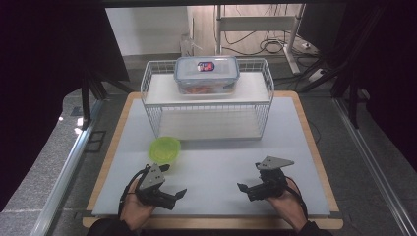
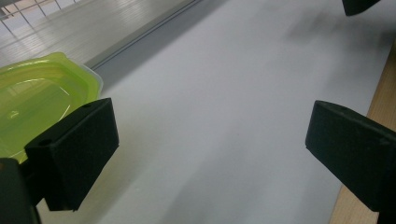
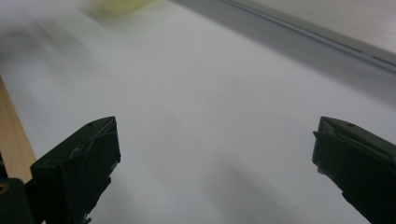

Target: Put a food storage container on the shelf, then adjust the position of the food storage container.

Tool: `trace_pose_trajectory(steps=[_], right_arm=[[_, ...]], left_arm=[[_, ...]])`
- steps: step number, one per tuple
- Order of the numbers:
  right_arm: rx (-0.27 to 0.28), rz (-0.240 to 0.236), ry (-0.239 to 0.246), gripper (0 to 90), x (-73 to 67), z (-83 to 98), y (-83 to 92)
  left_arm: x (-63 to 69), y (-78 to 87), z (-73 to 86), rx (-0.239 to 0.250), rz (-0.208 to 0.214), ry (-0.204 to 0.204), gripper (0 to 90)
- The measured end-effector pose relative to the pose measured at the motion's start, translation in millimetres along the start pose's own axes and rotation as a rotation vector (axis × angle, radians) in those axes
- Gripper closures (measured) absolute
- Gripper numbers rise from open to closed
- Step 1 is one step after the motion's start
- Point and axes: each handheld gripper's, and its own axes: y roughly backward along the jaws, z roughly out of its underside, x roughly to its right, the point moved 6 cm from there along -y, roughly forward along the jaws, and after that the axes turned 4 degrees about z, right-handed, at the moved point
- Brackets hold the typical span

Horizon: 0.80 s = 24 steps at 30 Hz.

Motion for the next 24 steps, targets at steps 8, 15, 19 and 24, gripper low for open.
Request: trace_pose_trajectory(steps=[8, 15, 19, 24], right_arm=[[0.002, 0.009, -0.02, 0.7, 4.7, 1.4, -2.0], [-0.004, 0.011, -0.025, 1.1, 5.6, 1.8, -3.3], [-0.006, 0.015, -0.025, 1.6, 6.2, 2.0, -4.0], [-0.014, 0.016, -0.019, 2.2, 6.6, 2.6, -5.4]], left_arm=[[-8.9, 4.4, -1.1, -0.012, -0.037, 0.044, 2.9], [-28.9, 16.3, -2.8, -0.02, -0.108, 0.091, 28.2], [-44.7, 21.8, -5.5, -0.01, -0.109, 0.129, 51.1], [-72.4, 25.1, -5.1, -0.006, -0.132, 0.197, 79.7]])
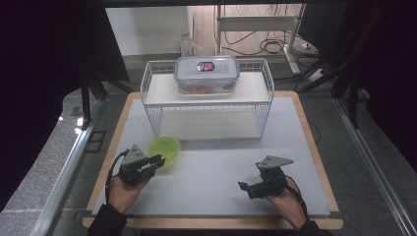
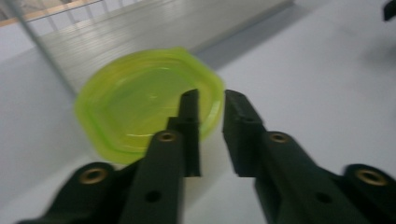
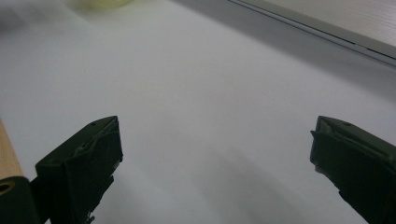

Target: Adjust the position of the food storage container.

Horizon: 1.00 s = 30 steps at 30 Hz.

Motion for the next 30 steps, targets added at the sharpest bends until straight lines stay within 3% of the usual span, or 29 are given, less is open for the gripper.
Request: trace_pose_trajectory(steps=[3, 5, 8, 9, 10, 13, 19, 30], right_arm=[[-0.005, -0.002, 0.001, 2.5, 0.1, 0.6, -1.6], [-0.009, -0.003, 0.002, 2.7, 0.2, 0.9, -2.0], [-0.011, -0.001, 0.001, 3.0, 0.2, 1.1, -2.9], [-0.012, -0.001, 0.002, 3.1, 0.2, 1.1, -3.2], [-0.013, 0.0, 0.003, 3.3, 0.3, 1.2, -3.5], [-0.022, 0.0, 0.005, 3.6, 0.1, 1.8, -4.0], [-0.028, 0.001, 0.01, 4.0, 0.4, 2.6, -4.7], [-0.036, 0.0, 0.016, 4.4, -0.2, 3.1, -5.2]], left_arm=[[-18.8, 0.1, -1.8, 0.004, -0.03, 0.038, 89.9], [-30.2, -0.7, -3.6, 0.016, -0.035, 0.071, 90.0], [-47.7, -4.2, -6.8, 0.018, -0.072, 0.086, 90.0], [-47.7, -4.2, -6.8, 0.018, -0.072, 0.086, 90.0], [-57.8, -8.8, -8.4, 0.016, -0.088, 0.101, 90.0], [-68.3, -18.6, -8.8, 0.008, -0.08, 0.125, 90.0], [-72.7, -36.6, -5.7, -0.037, -0.079, 0.124, 90.0], [-61.6, -39.8, -7.7, -0.04, -0.044, 0.137, 90.0]])
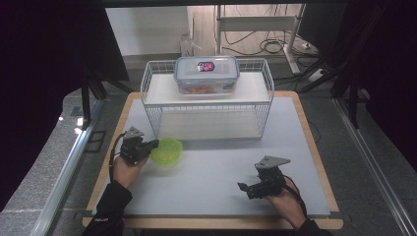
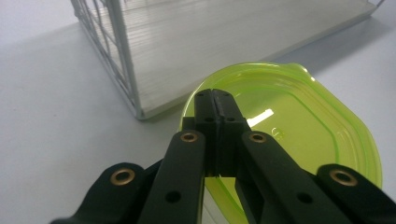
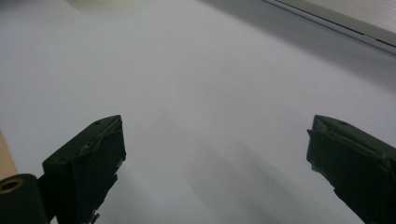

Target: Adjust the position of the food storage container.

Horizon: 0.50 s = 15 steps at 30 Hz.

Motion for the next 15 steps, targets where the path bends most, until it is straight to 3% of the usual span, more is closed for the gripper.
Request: trace_pose_trajectory(steps=[15], right_arm=[[0.0, 0.003, -0.003, 4.4, 1.1, -0.1, 1.2]], left_arm=[[33.7, -2.3, 4.3, -0.017, 0.031, -0.029, 90.0]])
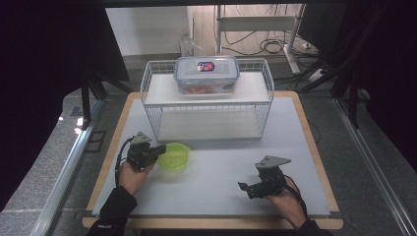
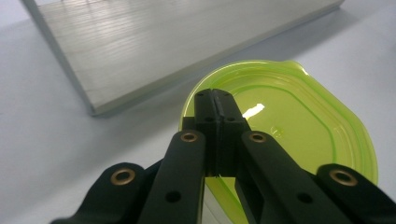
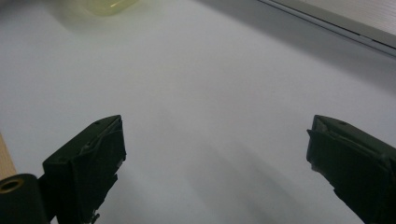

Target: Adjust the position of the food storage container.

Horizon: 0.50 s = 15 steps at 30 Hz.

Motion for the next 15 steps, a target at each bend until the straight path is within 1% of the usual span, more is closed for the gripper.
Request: trace_pose_trajectory(steps=[3, 4, 6, 7, 8, 9, 10, 11, 12, 13, 14, 15], right_arm=[[-0.001, -0.001, -0.001, 4.4, 0.0, 0.1, -0.1], [-0.001, -0.001, -0.001, 4.4, -0.1, 0.1, 0.0], [-0.001, -0.001, -0.001, 4.4, -0.1, 0.0, 0.1], [0.0, -0.001, -0.001, 4.4, 0.0, 0.0, 0.1], [-0.002, -0.001, -0.001, 4.4, 0.0, 0.1, 0.2], [-0.003, -0.002, -0.001, 4.4, 0.1, 0.2, 0.2], [-0.001, -0.002, -0.002, 4.4, 0.0, 0.1, 0.2], [-0.001, -0.002, 0.0, 4.4, 0.0, 0.0, 0.6], [0.002, -0.001, 0.002, 4.4, 0.3, -0.1, 0.8], [0.003, -0.001, 0.001, 4.4, 0.3, -0.3, 1.0], [0.004, -0.002, 0.001, 4.4, 0.3, -0.4, 1.2], [0.005, -0.002, 0.001, 4.4, 0.4, -0.4, 1.3]], left_arm=[[8.6, -1.0, 0.7, -0.001, 0.0, 0.0, 90.0], [12.2, -1.0, 0.7, 0.001, 0.018, -0.006, 90.0], [24.5, -4.2, 2.2, 0.001, 0.138, 0.037, 90.0], [34.9, -6.0, 2.4, 0.008, 0.139, 0.025, 90.0], [40.6, -5.9, 0.9, -0.002, 0.117, -0.009, 90.0], [47.7, -7.7, -0.2, -0.032, 0.103, -0.058, 90.0], [52.5, -9.5, -0.4, -0.029, 0.099, -0.075, 90.0], [55.5, -11.5, -0.3, -0.026, 0.111, -0.075, 90.0], [55.6, -12.4, -1.4, -0.028, 0.107, -0.081, 90.0], [53.3, -12.2, -3.3, -0.029, 0.083, -0.091, 90.0], [49.2, -11.1, -5.2, -0.023, 0.068, -0.092, 90.0], [43.4, -9.4, -7.1, -0.013, 0.063, -0.076, 90.0]])
